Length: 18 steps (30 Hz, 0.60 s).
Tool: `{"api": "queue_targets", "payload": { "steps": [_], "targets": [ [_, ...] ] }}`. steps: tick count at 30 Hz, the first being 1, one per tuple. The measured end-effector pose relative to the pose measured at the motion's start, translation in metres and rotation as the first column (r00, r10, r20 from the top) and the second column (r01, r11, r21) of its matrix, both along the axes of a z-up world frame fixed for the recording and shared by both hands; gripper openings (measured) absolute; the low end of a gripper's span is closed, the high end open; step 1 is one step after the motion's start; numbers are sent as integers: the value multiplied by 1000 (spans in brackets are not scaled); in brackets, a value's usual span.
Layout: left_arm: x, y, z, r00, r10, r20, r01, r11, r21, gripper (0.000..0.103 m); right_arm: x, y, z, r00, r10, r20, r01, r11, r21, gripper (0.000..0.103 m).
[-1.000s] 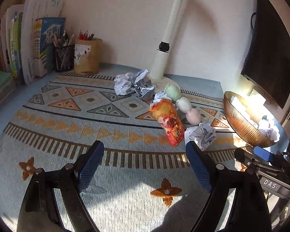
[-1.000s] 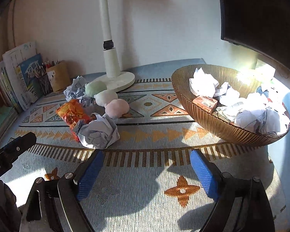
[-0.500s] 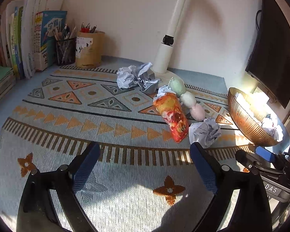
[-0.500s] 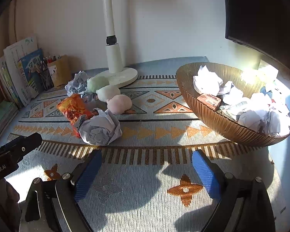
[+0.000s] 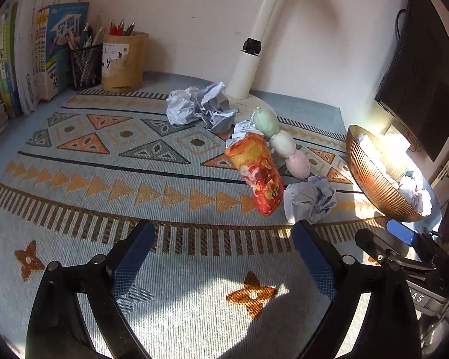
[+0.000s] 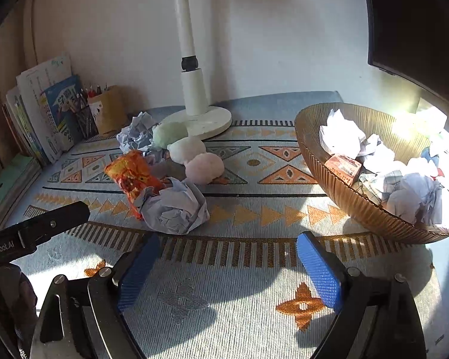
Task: Organize objects
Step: 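Move left tool toward orange snack bag while right tool approaches a paper ball, then grasp orange snack bag with left tool while right tool grasps the paper ball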
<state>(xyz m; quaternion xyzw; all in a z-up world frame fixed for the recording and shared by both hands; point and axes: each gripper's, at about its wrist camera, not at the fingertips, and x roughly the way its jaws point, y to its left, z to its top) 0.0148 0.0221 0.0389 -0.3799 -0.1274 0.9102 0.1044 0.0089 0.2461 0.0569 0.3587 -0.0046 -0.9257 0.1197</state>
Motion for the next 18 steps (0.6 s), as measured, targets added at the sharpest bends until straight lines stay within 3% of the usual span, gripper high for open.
{"api": "queue_targets", "payload": {
  "steps": [3, 7, 9, 11, 12, 13, 14, 15, 18],
  "targets": [
    [-30, -8, 6, 997, -57, 57, 46, 984, 173, 93, -23, -24, -5, 996, 76, 57, -77, 997, 26, 93],
    [-69, 3, 0, 993, -77, 94, 58, 980, 193, 89, -45, -36, -23, 988, 101, 114, -100, 995, -12, 87],
    [-84, 11, -12, 983, -111, 144, 78, 972, 222, 77, -50, -38, -31, 987, 91, 135, -91, 996, -7, 79],
    [-91, 20, -21, 978, -130, 164, 89, 968, 236, 71, -51, -41, -34, 986, 94, 137, -96, 995, 9, 60],
    [-92, 24, -26, 977, -131, 167, 89, 967, 237, 61, -49, -42, -33, 987, 111, 119, -113, 994, 4, 56],
    [-92, 27, -29, 978, -132, 163, 92, 968, 233, 55, -46, -43, -30, 987, 126, 97, -127, 992, 5, 55],
    [-91, 29, -28, 979, -130, 156, 94, 971, 221, 37, -44, -44, -28, 988, 132, 79, -133, 991, 7, 54],
    [-91, 30, -30, 976, -147, 162, 107, 967, 232, 30, -42, -44, -28, 989, 133, 69, -134, 991, 14, 48],
    [-90, 25, -33, 976, -138, 167, 89, 958, 273, 25, -37, -44, -24, 993, 112, 33, -113, 993, 29, 46]
  ]
}}
